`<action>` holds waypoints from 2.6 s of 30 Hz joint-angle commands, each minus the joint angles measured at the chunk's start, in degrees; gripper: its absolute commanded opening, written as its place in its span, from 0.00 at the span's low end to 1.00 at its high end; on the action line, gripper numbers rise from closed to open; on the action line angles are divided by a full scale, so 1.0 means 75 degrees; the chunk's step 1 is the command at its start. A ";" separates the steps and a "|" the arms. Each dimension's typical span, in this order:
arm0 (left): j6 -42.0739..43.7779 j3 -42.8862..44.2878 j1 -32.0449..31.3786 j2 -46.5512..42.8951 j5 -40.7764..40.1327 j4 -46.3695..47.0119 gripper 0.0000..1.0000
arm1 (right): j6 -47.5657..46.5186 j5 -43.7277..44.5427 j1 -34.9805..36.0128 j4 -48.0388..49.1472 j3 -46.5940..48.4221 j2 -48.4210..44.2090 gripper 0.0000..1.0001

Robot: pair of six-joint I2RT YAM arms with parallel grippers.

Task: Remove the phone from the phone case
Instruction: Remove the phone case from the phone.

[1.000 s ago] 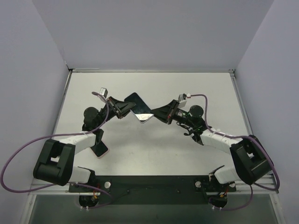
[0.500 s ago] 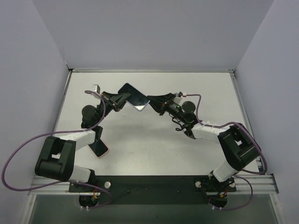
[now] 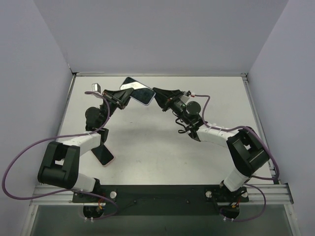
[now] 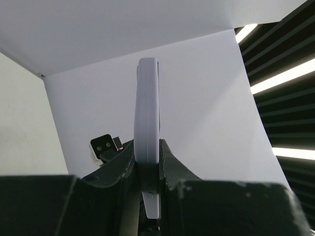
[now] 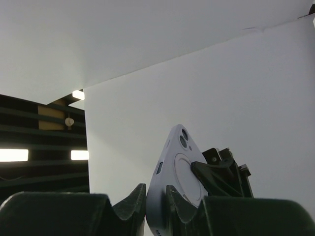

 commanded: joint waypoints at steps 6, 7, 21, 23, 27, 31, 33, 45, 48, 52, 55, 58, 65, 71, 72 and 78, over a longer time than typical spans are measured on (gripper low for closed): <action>-0.0507 0.0911 -0.0541 -0.0596 0.0366 0.3391 0.00 | 0.1920 0.1160 0.0302 0.2863 0.1121 0.0512 0.00; -0.0496 0.0946 -0.0565 -0.0713 0.0284 0.3367 0.00 | 0.1909 0.1195 0.0314 0.2875 0.1179 0.0536 0.00; -0.0379 0.1578 -0.0811 -0.1557 -0.0631 0.3402 0.00 | 0.2003 0.1465 0.0431 0.2875 0.2175 0.1016 0.00; -0.0402 0.1672 -0.0823 -0.1628 -0.0643 0.3379 0.00 | 0.1979 0.1453 0.0454 0.2875 0.2258 0.1087 0.00; -0.0437 0.1813 -0.0858 -0.1745 -0.0701 0.3355 0.00 | 0.1677 0.1371 0.0454 0.2875 0.2059 0.1145 0.00; -0.0402 0.1860 -0.0870 -0.1967 -0.0772 0.3098 0.00 | 0.0974 0.0950 0.0303 0.2875 0.1509 0.1157 0.00; -0.0367 0.1907 -0.0870 -0.2038 -0.0760 0.2946 0.00 | 0.0680 0.0587 0.0197 0.2863 0.1099 0.1146 0.00; 0.0009 0.1837 -0.0870 -0.2179 -0.0303 0.0801 0.00 | -0.2823 -0.1884 -0.0143 -0.0495 -0.0379 -0.0564 0.00; -0.0109 0.1825 -0.0881 -0.2015 -0.0174 0.0661 0.00 | -0.3572 -0.2341 -0.0155 -0.1282 -0.0239 -0.0835 0.00; -0.0261 0.1732 -0.0870 -0.1792 0.0013 0.0636 0.00 | -0.4137 -0.2799 -0.0143 -0.1800 -0.0075 -0.0952 0.00; -0.0366 0.1743 -0.0870 -0.1593 0.0130 0.0707 0.00 | -0.4313 -0.3244 -0.0143 -0.1942 0.0125 -0.0847 0.07; -0.0425 0.1778 -0.0870 -0.1429 0.0341 0.0625 0.00 | -0.4372 -0.3608 -0.0143 -0.1883 0.0382 -0.0660 0.11; -0.0437 0.1626 -0.0881 -0.1148 0.0669 0.0437 0.00 | -0.4478 -0.4476 -0.0108 -0.1883 0.0851 -0.0413 0.18; -0.0484 0.1602 -0.0963 -0.0820 0.0985 0.0496 0.00 | -0.4525 -0.4606 -0.0050 -0.2153 0.0981 -0.0319 0.22; -0.0472 0.1614 -0.0986 -0.0738 0.1056 0.0484 0.00 | -0.4420 -0.4594 -0.0050 -0.2106 0.0992 -0.0273 0.22; -0.0367 0.1942 -0.1408 -0.0316 0.1513 0.0426 0.00 | -0.4197 -0.4559 -0.0015 -0.1836 0.1390 -0.0015 0.22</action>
